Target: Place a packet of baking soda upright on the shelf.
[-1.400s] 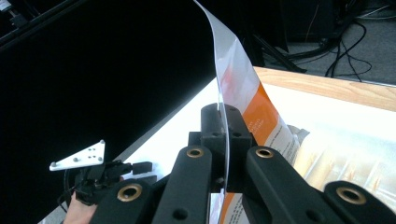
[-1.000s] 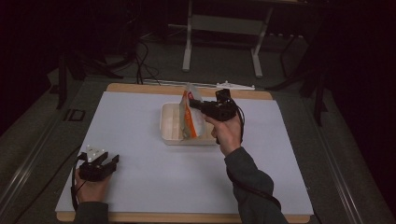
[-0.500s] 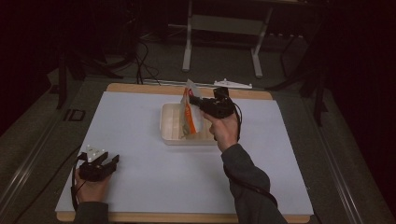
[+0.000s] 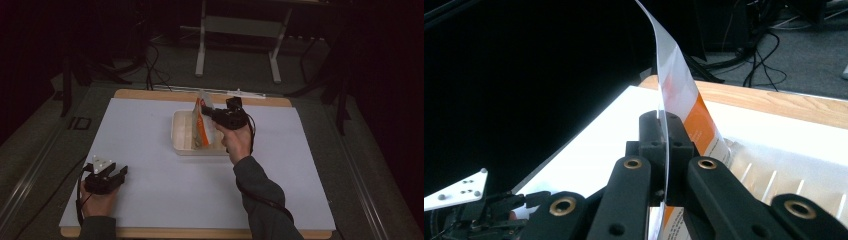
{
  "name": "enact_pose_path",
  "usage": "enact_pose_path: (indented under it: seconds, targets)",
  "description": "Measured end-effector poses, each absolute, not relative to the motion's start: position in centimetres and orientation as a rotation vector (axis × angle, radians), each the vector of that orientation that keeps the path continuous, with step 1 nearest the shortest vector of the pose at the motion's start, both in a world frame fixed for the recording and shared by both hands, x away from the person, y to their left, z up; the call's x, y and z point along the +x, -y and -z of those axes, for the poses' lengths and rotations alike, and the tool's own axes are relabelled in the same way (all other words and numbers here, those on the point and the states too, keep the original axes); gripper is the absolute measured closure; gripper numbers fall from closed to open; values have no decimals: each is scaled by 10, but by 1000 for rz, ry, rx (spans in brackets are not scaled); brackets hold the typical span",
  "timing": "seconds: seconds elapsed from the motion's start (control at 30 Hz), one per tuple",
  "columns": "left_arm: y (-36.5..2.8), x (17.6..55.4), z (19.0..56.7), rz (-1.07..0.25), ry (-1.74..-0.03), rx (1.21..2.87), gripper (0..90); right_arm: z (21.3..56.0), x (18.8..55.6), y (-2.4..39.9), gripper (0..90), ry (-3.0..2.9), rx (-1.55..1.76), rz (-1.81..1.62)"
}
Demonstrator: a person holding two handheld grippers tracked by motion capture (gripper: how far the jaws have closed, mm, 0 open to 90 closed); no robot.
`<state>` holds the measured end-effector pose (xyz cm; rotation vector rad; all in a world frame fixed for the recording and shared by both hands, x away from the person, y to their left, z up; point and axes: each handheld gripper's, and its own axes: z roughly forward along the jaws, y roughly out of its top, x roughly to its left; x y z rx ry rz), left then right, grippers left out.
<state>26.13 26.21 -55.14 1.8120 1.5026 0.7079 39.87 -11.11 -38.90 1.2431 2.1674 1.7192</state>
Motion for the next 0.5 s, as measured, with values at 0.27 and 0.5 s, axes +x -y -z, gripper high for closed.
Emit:
enact_pose_path:
  seconds: [0.27,0.5]
  targets:
    - [-262,261,551,-706,-1505,1812,528,395,401,106,900,-2159,1297,-1687]
    - [-262,261,551,-706,-1505,1812,527,397,405,102,899,-2135,1342,-1670]
